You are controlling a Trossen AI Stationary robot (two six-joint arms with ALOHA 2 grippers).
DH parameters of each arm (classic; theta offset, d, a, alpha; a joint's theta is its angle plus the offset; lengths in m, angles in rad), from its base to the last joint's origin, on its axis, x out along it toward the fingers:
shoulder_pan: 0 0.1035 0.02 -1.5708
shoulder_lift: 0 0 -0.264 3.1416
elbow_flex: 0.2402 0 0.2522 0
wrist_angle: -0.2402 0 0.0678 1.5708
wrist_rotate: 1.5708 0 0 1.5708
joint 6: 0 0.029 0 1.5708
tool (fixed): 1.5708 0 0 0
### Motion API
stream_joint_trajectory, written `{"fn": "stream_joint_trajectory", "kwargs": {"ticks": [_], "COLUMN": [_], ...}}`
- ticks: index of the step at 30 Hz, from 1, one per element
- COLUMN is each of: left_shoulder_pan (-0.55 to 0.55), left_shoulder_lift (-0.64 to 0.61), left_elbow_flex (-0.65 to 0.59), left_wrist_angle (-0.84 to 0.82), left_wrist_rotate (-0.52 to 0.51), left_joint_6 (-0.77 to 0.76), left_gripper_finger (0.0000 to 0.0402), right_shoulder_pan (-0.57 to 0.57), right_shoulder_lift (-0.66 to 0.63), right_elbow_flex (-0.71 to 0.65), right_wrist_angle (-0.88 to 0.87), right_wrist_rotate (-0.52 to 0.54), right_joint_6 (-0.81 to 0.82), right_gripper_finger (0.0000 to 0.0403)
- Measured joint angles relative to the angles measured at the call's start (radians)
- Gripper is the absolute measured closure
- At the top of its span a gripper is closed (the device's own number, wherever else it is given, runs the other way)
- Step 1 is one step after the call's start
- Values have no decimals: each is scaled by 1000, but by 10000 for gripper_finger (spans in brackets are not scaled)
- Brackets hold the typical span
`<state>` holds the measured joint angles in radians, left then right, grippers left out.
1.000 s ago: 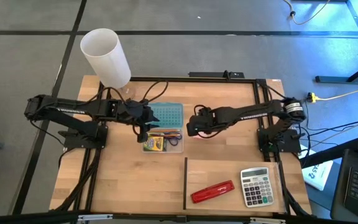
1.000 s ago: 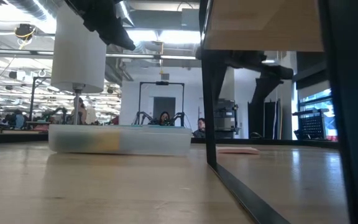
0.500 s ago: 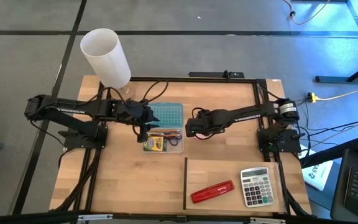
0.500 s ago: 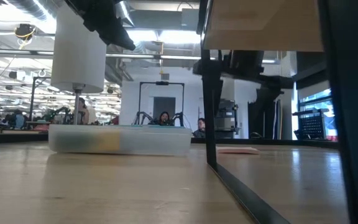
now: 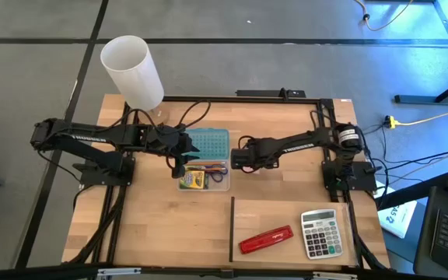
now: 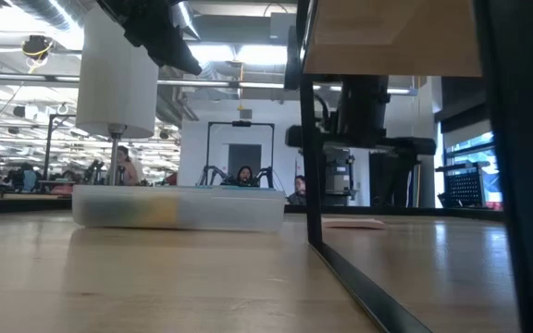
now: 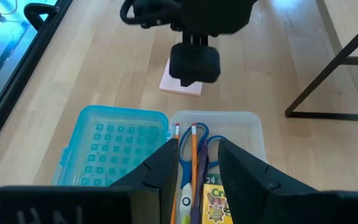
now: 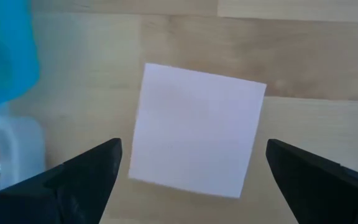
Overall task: Pack school essentials
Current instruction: Put the pink sticky notes into the blue supply box
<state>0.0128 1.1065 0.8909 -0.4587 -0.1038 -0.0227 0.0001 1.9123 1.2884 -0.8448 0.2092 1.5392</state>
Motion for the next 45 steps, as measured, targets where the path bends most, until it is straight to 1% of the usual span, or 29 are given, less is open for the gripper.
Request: {"fn": "stream_joint_trajectory", "kwargs": {"ticks": [5,9,14,16,23,37,45], "left_shoulder_pan": [0,0,0,0,0,0,0], "left_shoulder_lift": [0,0,0,0,0,0,0], "left_elbow_flex": [0,0,0,0,0,0,0], "left_wrist_angle": [0,0,0,0,0,0,0], "left_wrist_rotate": [0,0,0,0,0,0,0], "left_joint_6": [0,0,0,0,0,0,0], "left_gripper_finger": [294,294,294,294,294,294,294], "right_shoulder_pan": [0,0,0,0,0,0,0], "right_shoulder_lift": [31,40,40,40,40,48,67], "right_elbow_flex": [0,0,0,0,0,0,2], "right_wrist_angle": [22,36,42,44,10,42,40], "right_wrist_rotate": [0,0,55,59,55,58,24], "right_joint_6": [47,49,48,47,47,49,54], "right_gripper_finger": [3,3,3,3,3,3,3]}}
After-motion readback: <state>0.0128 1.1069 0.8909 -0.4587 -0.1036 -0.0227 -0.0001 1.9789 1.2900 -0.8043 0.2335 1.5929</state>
